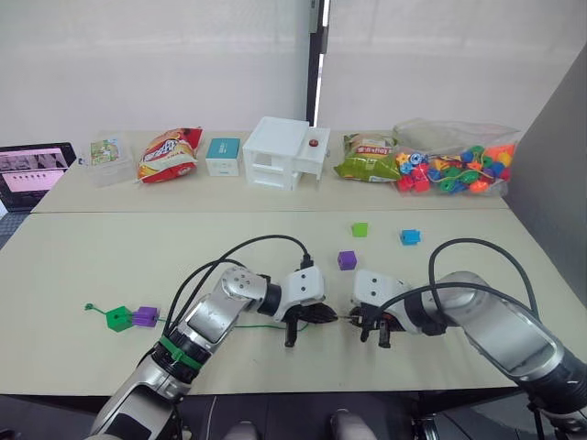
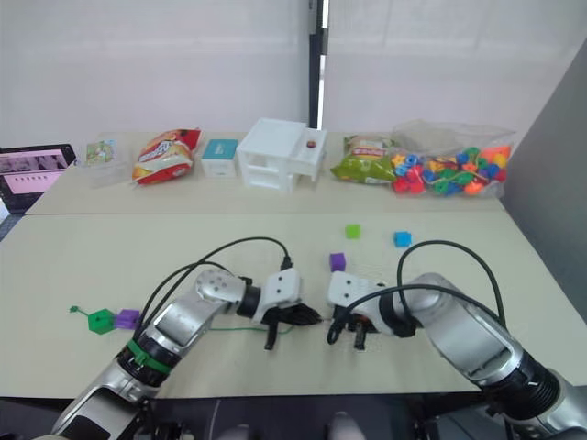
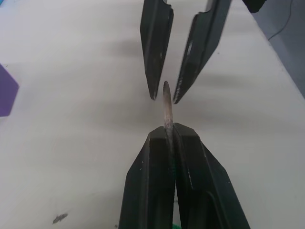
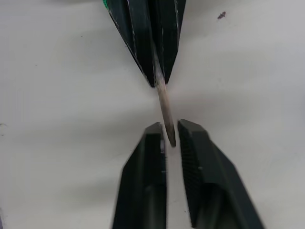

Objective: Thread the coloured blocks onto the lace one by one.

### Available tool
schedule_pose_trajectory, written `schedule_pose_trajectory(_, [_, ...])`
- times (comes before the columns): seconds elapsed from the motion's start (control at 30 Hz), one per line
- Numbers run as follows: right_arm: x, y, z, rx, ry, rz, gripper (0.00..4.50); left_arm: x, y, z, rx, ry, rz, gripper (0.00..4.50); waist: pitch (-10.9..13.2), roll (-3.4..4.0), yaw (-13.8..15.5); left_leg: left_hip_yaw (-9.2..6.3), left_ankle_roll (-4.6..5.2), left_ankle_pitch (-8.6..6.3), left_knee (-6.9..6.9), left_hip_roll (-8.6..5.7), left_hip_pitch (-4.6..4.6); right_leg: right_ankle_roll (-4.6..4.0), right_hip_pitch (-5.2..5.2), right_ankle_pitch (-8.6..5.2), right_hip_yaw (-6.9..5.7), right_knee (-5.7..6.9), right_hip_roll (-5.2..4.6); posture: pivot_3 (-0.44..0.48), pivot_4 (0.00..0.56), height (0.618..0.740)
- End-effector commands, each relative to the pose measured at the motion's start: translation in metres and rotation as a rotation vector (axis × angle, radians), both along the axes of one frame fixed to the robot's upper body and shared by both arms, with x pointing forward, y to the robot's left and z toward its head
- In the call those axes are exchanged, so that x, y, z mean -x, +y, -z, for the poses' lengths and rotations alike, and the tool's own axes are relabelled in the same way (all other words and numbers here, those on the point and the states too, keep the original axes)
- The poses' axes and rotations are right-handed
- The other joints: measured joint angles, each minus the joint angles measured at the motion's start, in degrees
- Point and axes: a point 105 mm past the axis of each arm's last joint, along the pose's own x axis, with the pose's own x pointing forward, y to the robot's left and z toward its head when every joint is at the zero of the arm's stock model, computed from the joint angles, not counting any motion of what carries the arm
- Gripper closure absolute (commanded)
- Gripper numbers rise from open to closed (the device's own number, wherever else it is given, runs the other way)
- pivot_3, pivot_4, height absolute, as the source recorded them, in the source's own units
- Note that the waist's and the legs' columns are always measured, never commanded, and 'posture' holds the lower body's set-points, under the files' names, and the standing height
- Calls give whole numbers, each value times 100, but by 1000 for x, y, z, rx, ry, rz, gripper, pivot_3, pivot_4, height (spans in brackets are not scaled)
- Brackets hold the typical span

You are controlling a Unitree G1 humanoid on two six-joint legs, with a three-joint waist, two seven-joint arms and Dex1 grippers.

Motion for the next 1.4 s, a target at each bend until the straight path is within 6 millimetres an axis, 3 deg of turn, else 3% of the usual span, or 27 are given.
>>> schedule_pose_trajectory(0.03, [1, -8, -14, -51, -59, 57, 2533, 0, 5, -10, 22, -15, 0, 4500, 0, 0, 5, 0, 0, 0, 0, 0, -1, 0, 0, 0, 0, -1, 0, 0, 150, 740])
schedule_pose_trajectory(0.27, [-3, -55, -12, -234, -129, 484, 86, 3, 28, -26, 57, -6, -40, 4500, -1, -2, 99, 0, 0, 0, -2, 1, -2, 0, 0, 0, 1, 1, 0, 0, 150, 740])
schedule_pose_trajectory(0.3, [-2, -57, -9, -258, -138, 526, 31, 4, 31, -28, 59, -6, -45, 4500, -2, 0, 103, -2, 0, 0, -1, 2, -2, 0, 0, 0, 0, 2, 2, 0, 150, 740])
schedule_pose_trajectory(0.43, [-13, -80, 12, -389, -329, 943, 31, 9, 49, -40, 87, 11, -97, 4500, -7, -2, 67, 2, 0, 0, -8, 6, 6, 0, -2, 0, 4, 6, 4, 0, 150, 740])
schedule_pose_trajectory(0.5, [-16, -79, 16, -480, -370, 1049, 31, 12, 53, -40, 78, 14, -104, 4500, -9, 5, 30, 4, -1, 1, -12, 5, 9, 0, -6, 0, 8, 10, 3, 0, 150, 740])
schedule_pose_trajectory(0.57, [-27, -74, 15, -556, -423, 1083, 31, 14, 52, -38, 84, 24, -114, 4500, -9, 4, 9, 12, -7, 4, -11, 3, 11, 1, 4, 0, 11, 0, -2, 0, 150, 740])
schedule_pose_trajectory(0.8, [-65, -93, 10, -626, -573, 1174, 31, 15, 48, -37, 91, 27, -123, 4500, -9, 6, -43, 15, -16, 9, -12, 3, 17, 0, 5, 0, 12, 4, 0, 0, 150, 740])
schedule_pose_trajectory(0.87, [-91, -104, 2, -612, -610, 1189, 31, 15, 47, -36, 98, 24, -130, 4500, -8, 6, -80, 14, -15, 8, -15, 4, 18, 0, 2, 1, 12, 13, 1, 0, 150, 740])
schedule_pose_trajectory(1.03, [-126, -106, -3, -623, -586, 1149, 31, 15, 45, -35, 110, 18, -140, 4500, -6, 13, -96, 20, -12, 7, -29, 5, 24, -1, -4, 1, 21, 18, 2, 0, 150, 740])
schedule_pose_trajectory(1.23, [-152, -112, -3, -633, -571, 1153, 31, 15, 42, -34, 116, 19, -145, 4500, -6, 13, -120, 22, -8, 5, -25, 2, 17, -1, -2, 1, 21, 6, -4, 0, 150, 740])
schedule_pose_trajectory(1.4, [-163, -120, -10, -682, -588, 1179, 1531, 15, 42, -33, 121, 20, -151, 4500, -6, 13, -163, 21, -8, 5, -25, 3, 19, -1, -2, 1, 22, 10, -2, 0, 150, 740])
